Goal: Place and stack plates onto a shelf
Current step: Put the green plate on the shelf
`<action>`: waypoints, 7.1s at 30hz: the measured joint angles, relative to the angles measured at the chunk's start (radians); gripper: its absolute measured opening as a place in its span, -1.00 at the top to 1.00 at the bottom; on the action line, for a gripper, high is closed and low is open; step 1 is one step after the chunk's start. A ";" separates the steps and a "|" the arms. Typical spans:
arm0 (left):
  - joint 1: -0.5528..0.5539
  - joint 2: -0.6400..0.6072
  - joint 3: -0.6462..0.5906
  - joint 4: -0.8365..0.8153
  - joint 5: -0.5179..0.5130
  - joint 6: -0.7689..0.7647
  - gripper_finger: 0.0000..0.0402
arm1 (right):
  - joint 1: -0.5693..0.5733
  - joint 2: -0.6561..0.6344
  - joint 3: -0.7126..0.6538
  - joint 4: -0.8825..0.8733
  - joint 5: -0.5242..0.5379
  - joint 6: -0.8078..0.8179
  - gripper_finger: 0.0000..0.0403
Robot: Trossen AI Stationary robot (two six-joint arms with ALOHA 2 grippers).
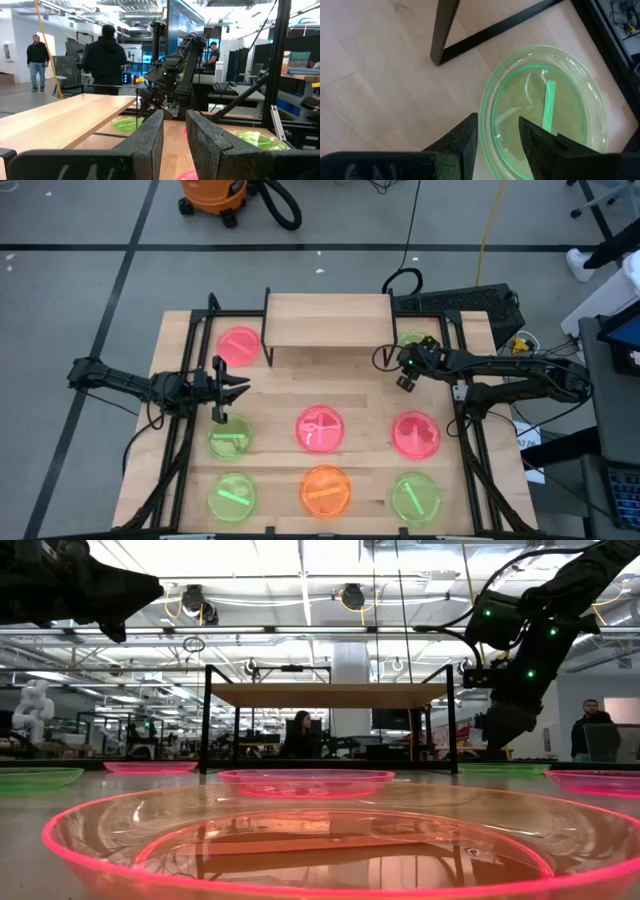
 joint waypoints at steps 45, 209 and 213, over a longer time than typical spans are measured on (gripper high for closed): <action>0.000 0.000 0.000 0.000 0.000 0.000 0.56 | 0.001 0.000 -0.142 0.184 0.052 0.001 0.37; 0.000 0.000 0.000 0.000 0.000 0.000 0.56 | -0.015 -0.027 0.195 0.581 -0.137 -0.455 1.00; 0.000 0.000 0.000 0.000 0.000 0.000 0.56 | 0.011 0.044 0.212 0.588 -0.135 -0.512 1.00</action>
